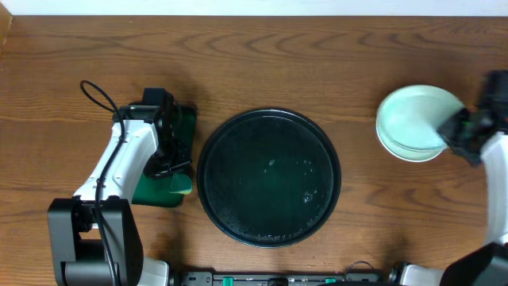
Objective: Clean dirty plates on tray and stack at the side
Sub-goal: 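Stack the plate onto the plates at the right side, then release the stacked plates and raise the right gripper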
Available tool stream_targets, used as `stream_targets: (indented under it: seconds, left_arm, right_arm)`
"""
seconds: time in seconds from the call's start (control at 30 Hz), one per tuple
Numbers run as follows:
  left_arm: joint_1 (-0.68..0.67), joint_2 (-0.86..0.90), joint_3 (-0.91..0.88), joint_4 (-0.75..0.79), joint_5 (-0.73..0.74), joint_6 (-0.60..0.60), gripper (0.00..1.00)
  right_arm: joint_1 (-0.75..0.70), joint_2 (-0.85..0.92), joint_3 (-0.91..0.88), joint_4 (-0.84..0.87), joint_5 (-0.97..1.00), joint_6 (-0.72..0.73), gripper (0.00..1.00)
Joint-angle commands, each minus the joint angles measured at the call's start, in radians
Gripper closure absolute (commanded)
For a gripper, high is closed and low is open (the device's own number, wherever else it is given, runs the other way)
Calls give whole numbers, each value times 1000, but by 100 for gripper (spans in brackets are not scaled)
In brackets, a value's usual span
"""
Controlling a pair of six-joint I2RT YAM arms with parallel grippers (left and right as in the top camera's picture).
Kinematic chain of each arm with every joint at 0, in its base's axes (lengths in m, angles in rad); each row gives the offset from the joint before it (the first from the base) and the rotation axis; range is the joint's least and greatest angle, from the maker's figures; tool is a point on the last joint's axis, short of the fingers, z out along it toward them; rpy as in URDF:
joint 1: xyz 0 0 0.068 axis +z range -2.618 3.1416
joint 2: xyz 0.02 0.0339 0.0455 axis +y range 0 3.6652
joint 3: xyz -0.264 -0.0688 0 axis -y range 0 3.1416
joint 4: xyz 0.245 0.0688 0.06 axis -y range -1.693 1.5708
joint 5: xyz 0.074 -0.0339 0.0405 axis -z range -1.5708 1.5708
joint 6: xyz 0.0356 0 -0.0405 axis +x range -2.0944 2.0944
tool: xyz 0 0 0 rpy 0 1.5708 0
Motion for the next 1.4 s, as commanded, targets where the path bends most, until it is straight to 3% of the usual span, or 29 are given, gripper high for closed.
stream_targets:
  seconds: [0.0,0.23,0.63,0.87,0.9,0.93,1.03,1.17,1.37]
  left_arm:
    - [4,5,24,-2,5,10,93]
    - [4,5,24,1,5,10,93]
    - [4,5,24,0,5,10,93]
    - [4,5,24,0,5,10,93]
    - [4,5,24,0,5,10,93]
    - [4,5,24,0,5,10,93]
    - [4,5,24,-1,5,11,93]
    - [4,5,24,0,5,11,93]
    - [4,5,24,0,5,43,93]
  right_arm:
    - [-84,55,-16,6,-48,-38,99]
    - [-124,177,-16,60,-51,-75,99]
    - [-39,277,-16,216,-123,-70,99]
    - [13,301,-16,225,-122,-51,98]
    - [16,305,-16,225,-122,-51,89]
    - [17,307,-16,224,-122,-51,67]
    - [18,312,-16,214,-122,-52,22]
    - [18,311,-15,211,-131,-85,4]
    - [19,263,8,187,-183,-175,1]
